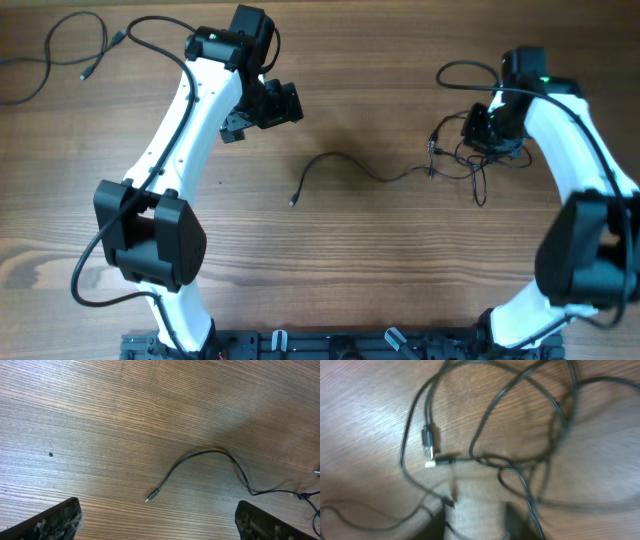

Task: Untangle cables

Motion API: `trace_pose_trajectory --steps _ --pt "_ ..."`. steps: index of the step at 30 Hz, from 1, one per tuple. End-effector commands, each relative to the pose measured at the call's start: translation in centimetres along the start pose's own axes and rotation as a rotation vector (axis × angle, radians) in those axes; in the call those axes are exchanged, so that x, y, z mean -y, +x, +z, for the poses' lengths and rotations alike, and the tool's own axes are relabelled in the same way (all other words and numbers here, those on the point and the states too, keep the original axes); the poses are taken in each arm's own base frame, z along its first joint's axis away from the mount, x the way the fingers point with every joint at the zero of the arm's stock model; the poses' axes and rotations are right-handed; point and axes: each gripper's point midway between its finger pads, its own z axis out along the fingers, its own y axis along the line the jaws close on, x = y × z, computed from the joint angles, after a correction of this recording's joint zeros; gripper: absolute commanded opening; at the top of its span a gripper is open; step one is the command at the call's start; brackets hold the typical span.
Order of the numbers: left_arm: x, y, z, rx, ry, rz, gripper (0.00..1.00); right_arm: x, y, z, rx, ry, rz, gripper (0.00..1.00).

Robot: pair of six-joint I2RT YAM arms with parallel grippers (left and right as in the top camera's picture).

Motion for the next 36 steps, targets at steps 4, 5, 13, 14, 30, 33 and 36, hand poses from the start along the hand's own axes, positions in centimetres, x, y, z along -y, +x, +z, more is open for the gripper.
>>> trace_pose_trajectory --steps 4,5,13,14,30,33,36 --pt "-0.6 0.5 1.0 -0.016 -0.029 -0.016 1.0 4.9 1.2 -0.1 0.046 0.244 0.152 0.8" --pt "-0.6 0.6 1.1 -0.018 -0.03 -0.016 1.0 5.0 1.2 0.5 0.055 0.242 0.179 0.8" --pt "-0.6 0.6 1.2 -0.016 -0.028 -0.016 1.0 4.8 0.1 3.8 0.075 0.165 0.227 0.74" --pt "-0.6 0.5 1.2 -0.014 -0.027 -0.016 1.0 4.6 0.0 3.9 0.077 0.15 0.245 0.69" --pt "-0.3 0.0 1.2 0.008 -0.014 -0.013 1.0 2.2 -2.6 5.7 0.135 0.021 0.22 0.12" --pt "-0.1 0.1 1.2 0.002 -0.004 -0.013 1.0 0.6 -3.1 5.3 0.137 -0.059 0.149 0.04" --pt "1.2 0.7 1.2 -0.04 0.068 -0.012 1.0 -3.1 -4.1 1.6 0.171 -0.236 0.004 0.04"
